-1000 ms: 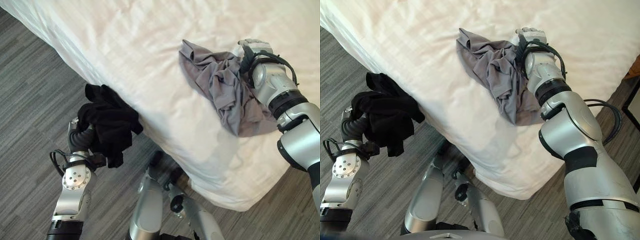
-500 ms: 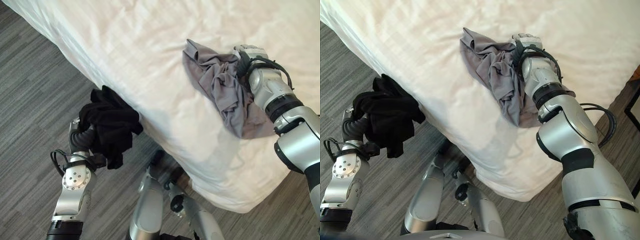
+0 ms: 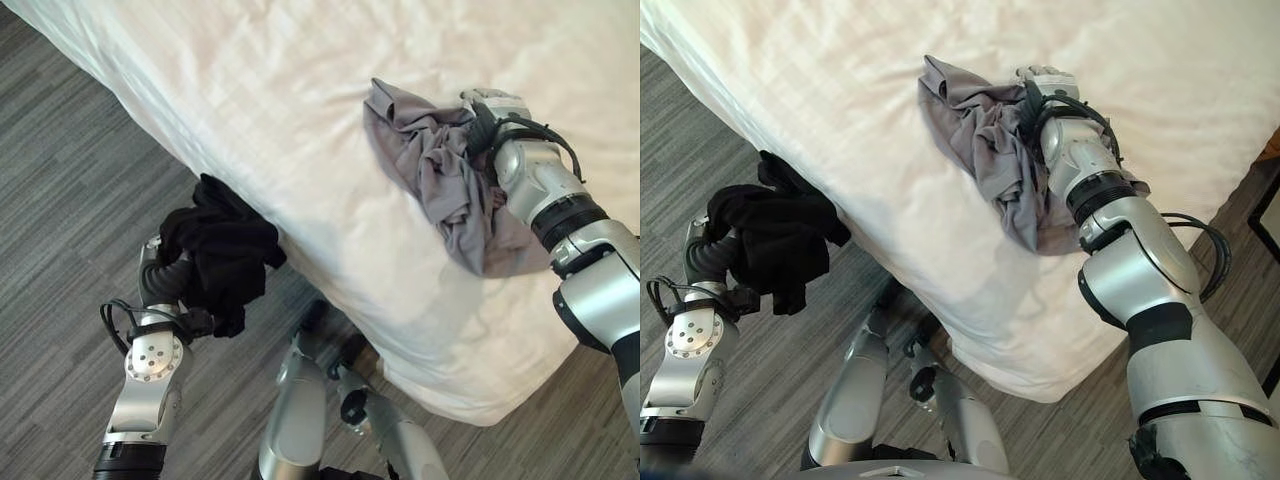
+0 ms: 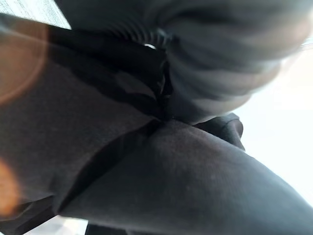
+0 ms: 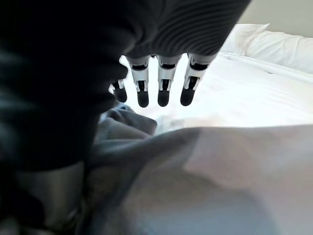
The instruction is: Pick up bed clothes into laundry basket.
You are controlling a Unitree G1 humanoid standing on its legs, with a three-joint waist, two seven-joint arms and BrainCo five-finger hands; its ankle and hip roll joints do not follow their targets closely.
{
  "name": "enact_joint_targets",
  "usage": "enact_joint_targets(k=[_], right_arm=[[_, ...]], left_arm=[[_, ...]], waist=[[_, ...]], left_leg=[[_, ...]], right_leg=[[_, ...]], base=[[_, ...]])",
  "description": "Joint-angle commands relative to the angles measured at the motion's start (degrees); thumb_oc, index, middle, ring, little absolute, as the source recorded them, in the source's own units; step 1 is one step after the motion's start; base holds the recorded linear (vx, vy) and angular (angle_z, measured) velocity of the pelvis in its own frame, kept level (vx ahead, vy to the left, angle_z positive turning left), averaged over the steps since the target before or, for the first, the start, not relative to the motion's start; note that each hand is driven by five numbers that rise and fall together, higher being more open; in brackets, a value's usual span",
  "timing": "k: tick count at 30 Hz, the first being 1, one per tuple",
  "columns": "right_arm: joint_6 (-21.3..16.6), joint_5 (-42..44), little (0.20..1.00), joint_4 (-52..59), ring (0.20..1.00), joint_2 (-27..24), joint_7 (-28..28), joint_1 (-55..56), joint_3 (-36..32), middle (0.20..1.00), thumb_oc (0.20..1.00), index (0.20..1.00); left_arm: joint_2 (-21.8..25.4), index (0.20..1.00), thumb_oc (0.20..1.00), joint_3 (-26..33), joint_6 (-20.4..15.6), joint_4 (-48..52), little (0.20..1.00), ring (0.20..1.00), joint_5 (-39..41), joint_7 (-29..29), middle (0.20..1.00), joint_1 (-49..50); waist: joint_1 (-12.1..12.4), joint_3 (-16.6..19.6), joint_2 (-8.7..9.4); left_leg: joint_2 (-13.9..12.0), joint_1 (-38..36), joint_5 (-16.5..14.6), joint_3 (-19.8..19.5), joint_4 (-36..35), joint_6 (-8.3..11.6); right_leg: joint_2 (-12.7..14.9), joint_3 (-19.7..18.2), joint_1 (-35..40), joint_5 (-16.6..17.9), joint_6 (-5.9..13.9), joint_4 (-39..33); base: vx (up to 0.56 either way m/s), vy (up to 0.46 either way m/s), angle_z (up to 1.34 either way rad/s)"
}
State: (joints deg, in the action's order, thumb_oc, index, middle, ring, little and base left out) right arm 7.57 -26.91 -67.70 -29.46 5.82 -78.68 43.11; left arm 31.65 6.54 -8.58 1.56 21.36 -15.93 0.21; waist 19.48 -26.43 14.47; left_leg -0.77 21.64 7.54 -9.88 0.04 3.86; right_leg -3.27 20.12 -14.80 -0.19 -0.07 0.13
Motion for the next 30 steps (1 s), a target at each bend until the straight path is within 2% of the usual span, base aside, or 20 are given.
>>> enact_joint_targets(k=[1, 3, 6, 7, 11, 18, 26, 30], right_arm=[[0.25, 0.60, 1.000, -1.08, 1.000, -0.70, 1.10, -2.27, 1.93, 1.000, 1.000, 1.000], [-0.01, 0.69, 1.000, 1.23, 1.000, 0.30, 1.11, -2.03, 1.85, 1.000, 1.000, 1.000], [-0.53, -0.40, 1.000, 10.15, 1.000, 1.65, 0.37, -0.30, 1.72, 1.000, 1.000, 1.000], [-0.46, -1.87, 1.000, 16.48, 1.000, 2.33, -0.92, 1.67, 1.06, 1.000, 1.000, 1.000], [-0.98, -3.50, 1.000, 24.93, 1.000, 2.48, -2.92, 5.46, -0.90, 1.000, 1.000, 1.000], [-1.16, -4.65, 1.000, 27.74, 1.000, 2.44, -4.65, 9.90, -2.45, 1.000, 1.000, 1.000], [-0.98, -5.45, 1.000, 26.04, 1.000, 3.54, -4.58, 9.95, -2.48, 1.000, 1.000, 1.000], [-1.27, -6.22, 1.000, 29.55, 1.000, 4.04, -5.32, 10.62, -2.50, 1.000, 1.000, 1.000]], left_arm=[[3.86, 0.200, 0.200, 3.25, -3.54, 8.47, 0.200, 0.200, -0.69, 0.09, 0.200, 1.37], [3.73, 0.200, 0.200, 3.00, -3.40, 8.02, 0.200, 0.200, -1.04, -0.33, 0.200, 1.02], [3.20, 0.200, 0.200, 4.14, -2.68, 7.35, 0.200, 0.200, -2.45, -1.16, 0.200, 1.27], [2.82, 0.200, 0.200, 4.96, -2.21, 7.32, 0.200, 0.200, -3.09, -1.52, 0.200, 1.81], [2.24, 0.200, 0.200, 6.05, -1.67, 7.26, 0.200, 0.200, -3.95, -1.85, 0.200, 2.31], [2.56, 0.200, 0.200, 6.86, -1.26, 7.48, 0.200, 0.200, -4.90, -1.74, 0.200, 2.87], [2.31, 0.200, 0.200, 6.80, -1.23, 7.63, 0.200, 0.200, -4.87, -1.85, 0.200, 3.00], [2.11, 0.200, 0.200, 6.85, -0.97, 7.45, 0.200, 0.200, -5.39, -2.14, 0.200, 2.94]], waist=[[0.74, -1.00, 3.68], [0.65, -1.16, 3.64], [0.05, -1.27, 4.41], [-0.34, -1.24, 5.13], [-1.03, -1.18, 6.13], [-1.37, -1.46, 6.92], [-1.34, -1.44, 7.20], [-1.53, -1.47, 7.36]], left_leg=[[0.39, -4.44, -1.71, 1.47, -4.43, -1.54], [0.27, -4.53, -1.67, 1.51, -4.42, -1.58], [0.09, -4.75, -1.81, 1.78, -4.42, -1.58], [0.02, -4.78, -1.91, 1.86, -4.43, -1.59], [-0.18, -4.76, -2.07, 2.08, -4.49, -1.53], [-0.22, -4.74, -2.21, 2.41, -4.51, -1.56], [-0.20, -4.79, -2.37, 2.60, -4.51, -1.71], [-0.23, -4.94, -2.44, 2.73, -4.50, -1.74]], right_leg=[[5.46, -3.74, 1.65, 6.53, 6.48, -5.13], [5.39, -3.99, 1.64, 6.59, 6.50, -5.12], [5.24, -4.35, 1.73, 6.53, 6.40, -5.09], [5.16, -4.53, 1.71, 6.48, 6.27, -5.09], [5.09, -4.48, 1.66, 6.38, 6.17, -5.12], [5.01, -4.62, 1.41, 6.53, 6.15, -5.09], [4.92, -4.99, 1.36, 6.65, 6.13, -5.07], [4.90, -5.04, 1.47, 6.66, 6.15, -5.05]], base=[[0.00, 0.000, 0.00], [0.00, 0.000, 0.00], [0.00, 0.000, 0.00], [0.00, 0.000, 0.00], [0.00, -0.002, -0.01], [0.00, -0.002, -0.02], [0.00, 0.000, -0.01], [0.00, 0.000, -0.01]])
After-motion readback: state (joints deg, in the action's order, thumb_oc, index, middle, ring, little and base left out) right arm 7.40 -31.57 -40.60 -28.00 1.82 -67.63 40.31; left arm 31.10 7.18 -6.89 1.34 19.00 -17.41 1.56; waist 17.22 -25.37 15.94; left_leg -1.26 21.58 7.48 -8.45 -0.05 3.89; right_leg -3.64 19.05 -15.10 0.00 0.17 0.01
